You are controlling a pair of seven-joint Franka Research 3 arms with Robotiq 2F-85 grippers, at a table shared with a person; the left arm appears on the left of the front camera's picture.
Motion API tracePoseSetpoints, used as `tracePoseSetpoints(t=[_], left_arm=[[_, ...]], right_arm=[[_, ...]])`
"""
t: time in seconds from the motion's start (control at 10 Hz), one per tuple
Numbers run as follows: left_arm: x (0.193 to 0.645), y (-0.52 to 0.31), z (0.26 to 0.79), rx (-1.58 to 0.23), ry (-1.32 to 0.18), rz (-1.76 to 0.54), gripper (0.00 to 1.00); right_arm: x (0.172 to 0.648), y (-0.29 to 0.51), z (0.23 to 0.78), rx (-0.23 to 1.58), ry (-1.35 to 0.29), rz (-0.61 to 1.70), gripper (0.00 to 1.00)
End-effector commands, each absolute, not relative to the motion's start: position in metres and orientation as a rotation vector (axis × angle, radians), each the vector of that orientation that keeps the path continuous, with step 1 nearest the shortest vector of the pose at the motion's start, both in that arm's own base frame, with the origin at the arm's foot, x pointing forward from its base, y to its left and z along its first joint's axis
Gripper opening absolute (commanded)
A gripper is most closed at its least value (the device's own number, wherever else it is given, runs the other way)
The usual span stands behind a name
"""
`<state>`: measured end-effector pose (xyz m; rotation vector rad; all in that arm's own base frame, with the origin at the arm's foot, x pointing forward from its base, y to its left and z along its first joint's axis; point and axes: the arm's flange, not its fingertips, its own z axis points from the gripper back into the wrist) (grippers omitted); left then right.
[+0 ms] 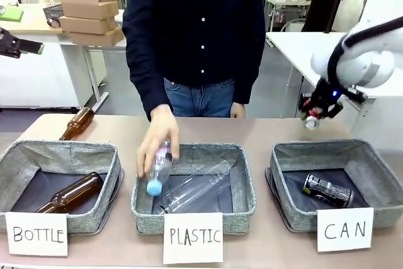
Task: Sort the can waste into the basket.
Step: Pick up the can waste from the table and place it in the right Fabric basket.
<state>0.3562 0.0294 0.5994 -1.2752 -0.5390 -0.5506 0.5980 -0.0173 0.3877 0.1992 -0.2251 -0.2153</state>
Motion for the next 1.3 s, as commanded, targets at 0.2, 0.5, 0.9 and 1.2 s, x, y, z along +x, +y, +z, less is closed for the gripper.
tracePoseSetpoints(t=[0.2,0.5,0.9,1.2], left_arm=[[0.354,0.030,0.601,-1.285,-0.546,-0.564,1.00],[0.354,0.030,0.601,-1.285,-0.546,-0.564,1.00],[0.354,0.030,0.601,-1.285,-0.546,-0.564,1.00],[0.354,0.030,0.601,-1.285,-0.546,-0.564,1.00]], right_arm=[[0.521,-0.012,0.463,0.434,-0.075,-0.010,0.00],[0.441,-0.012,0.498,0.399,0.121,0.283,0.00],[0.399,-0.017,0.489,0.320,0.240,0.570,0.00],[0.403,-0.017,0.485,0.305,0.255,0.564,0.00]])
